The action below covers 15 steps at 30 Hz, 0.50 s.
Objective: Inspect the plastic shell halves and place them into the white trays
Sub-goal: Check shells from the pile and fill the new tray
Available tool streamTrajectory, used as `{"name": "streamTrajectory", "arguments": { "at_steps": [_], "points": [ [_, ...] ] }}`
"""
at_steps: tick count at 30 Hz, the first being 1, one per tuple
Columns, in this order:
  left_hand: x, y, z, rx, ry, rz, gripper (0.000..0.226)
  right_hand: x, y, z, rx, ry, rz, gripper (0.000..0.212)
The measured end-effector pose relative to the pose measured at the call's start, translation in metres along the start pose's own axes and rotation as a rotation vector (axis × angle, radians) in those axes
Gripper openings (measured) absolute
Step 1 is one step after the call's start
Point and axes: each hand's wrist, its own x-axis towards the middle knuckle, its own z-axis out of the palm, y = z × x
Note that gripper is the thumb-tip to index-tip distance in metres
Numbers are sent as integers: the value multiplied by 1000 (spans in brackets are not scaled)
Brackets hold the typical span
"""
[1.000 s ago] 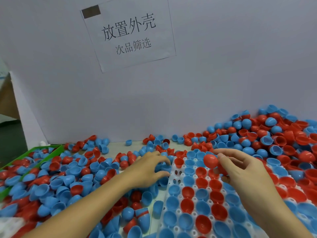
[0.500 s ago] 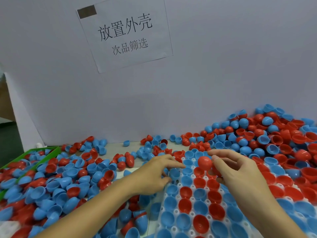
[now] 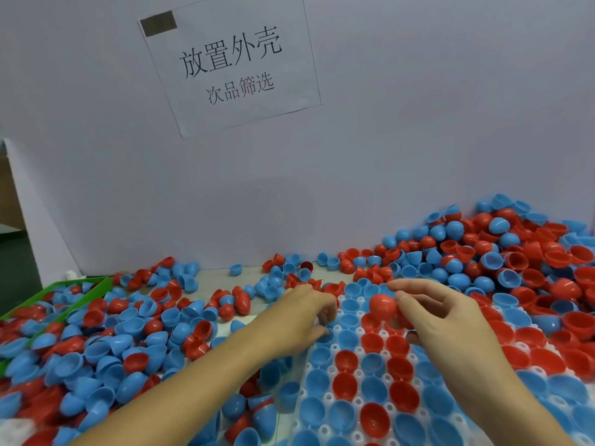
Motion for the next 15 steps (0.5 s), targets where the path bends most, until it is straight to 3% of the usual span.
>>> {"name": "streamTrajectory", "arguments": {
  "at_steps": [4, 12, 15],
  "points": [
    [4, 0, 3, 75, -13, 26, 12, 0, -1, 0, 8, -1, 12, 17],
    [-6, -9, -4, -221, 22, -113, 30, 0, -1, 0, 6, 2, 8, 16],
    [-8, -17, -20, -315, 171, -114, 19, 1, 0, 0, 8, 5, 12, 17]
  ]
}}
